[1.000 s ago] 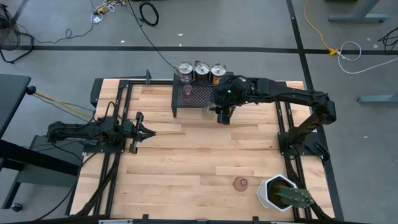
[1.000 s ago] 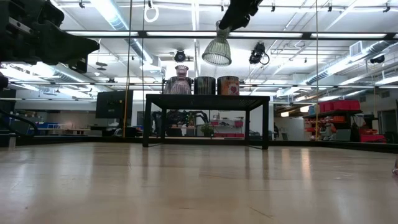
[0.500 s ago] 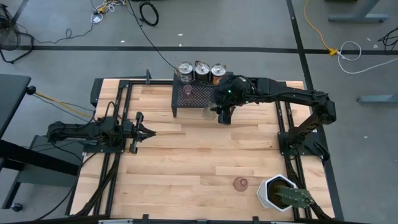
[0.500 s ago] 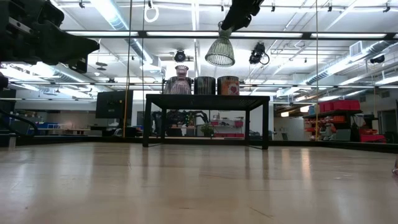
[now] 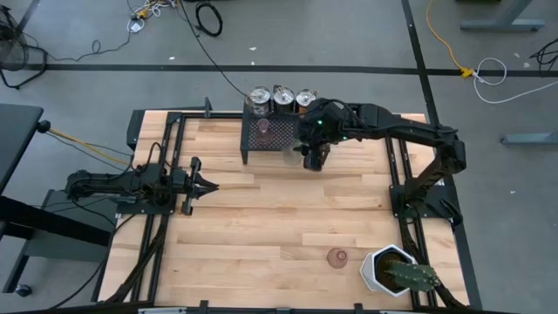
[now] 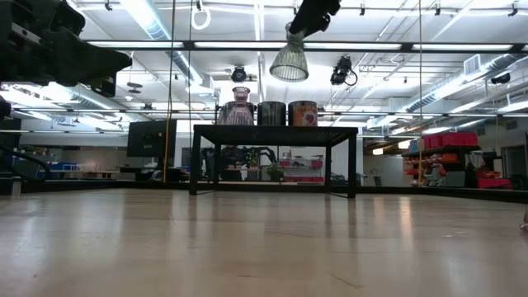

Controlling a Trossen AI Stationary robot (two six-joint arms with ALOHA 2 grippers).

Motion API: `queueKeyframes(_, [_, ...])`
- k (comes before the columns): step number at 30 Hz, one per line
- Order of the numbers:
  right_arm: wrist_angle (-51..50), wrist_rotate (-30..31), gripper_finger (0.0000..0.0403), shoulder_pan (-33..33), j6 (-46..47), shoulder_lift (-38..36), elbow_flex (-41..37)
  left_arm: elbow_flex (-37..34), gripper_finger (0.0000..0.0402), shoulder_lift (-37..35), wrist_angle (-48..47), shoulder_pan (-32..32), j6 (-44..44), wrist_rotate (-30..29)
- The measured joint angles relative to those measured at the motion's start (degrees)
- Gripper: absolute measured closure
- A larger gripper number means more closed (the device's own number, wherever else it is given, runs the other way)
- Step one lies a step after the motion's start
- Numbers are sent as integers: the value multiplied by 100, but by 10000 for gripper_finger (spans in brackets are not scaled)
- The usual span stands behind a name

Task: Pick & Place candle stick holders
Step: Put the green vase candle holder on the shelf

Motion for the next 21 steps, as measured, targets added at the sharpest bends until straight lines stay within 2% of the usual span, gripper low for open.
queueKeyframes(10, [-239,2,224,-147,-20,334,498,0,367,-1,-9,0,-1,-2])
queueKeyframes(21, [-324,2,224,-431,-44,460,527,0,367,-2,-9,0,0,-2])
